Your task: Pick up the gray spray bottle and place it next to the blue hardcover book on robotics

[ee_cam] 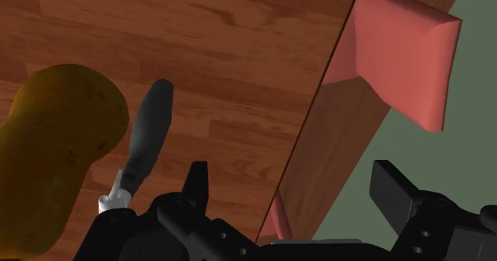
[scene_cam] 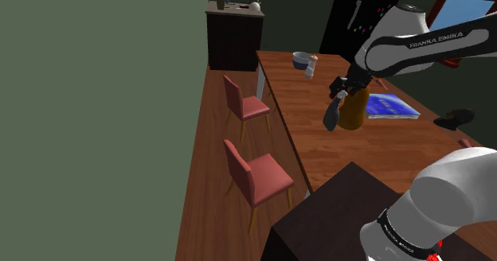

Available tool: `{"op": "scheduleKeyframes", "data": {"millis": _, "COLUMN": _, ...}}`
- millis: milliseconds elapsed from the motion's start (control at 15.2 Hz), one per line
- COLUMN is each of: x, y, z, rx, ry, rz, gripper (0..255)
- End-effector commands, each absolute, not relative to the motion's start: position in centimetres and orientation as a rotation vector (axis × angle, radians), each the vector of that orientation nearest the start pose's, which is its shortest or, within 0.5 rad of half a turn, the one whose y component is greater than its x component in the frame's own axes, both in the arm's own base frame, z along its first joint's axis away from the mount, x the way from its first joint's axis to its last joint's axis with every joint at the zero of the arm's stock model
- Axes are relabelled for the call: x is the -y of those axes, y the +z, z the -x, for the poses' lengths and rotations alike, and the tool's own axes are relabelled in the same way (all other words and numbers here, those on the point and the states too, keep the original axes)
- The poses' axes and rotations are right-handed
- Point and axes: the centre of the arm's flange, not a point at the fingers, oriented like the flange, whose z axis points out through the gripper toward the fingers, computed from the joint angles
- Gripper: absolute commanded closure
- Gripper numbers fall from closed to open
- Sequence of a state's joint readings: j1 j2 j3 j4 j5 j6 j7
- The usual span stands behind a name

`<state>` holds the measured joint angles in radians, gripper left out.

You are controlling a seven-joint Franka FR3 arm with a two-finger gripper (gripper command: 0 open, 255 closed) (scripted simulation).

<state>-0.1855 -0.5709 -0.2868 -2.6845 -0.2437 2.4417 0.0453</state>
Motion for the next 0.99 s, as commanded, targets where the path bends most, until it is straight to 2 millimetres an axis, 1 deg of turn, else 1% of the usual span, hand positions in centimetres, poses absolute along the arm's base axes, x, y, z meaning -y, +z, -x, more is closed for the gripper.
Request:
{"op": "scheduleKeyframes", "data": {"millis": 0, "x": 19.2, "y": 41.4, "z": -35.0, "rx": -0.566, "ry": -0.534, "rz": 3.145, "gripper": 0}}
{"op": "scheduleKeyframes", "data": {"millis": 924, "x": 31.6, "y": 28.9, "z": -37.8, "rx": -0.785, "ry": -0.777, "rz": 3.082, "gripper": 0}}
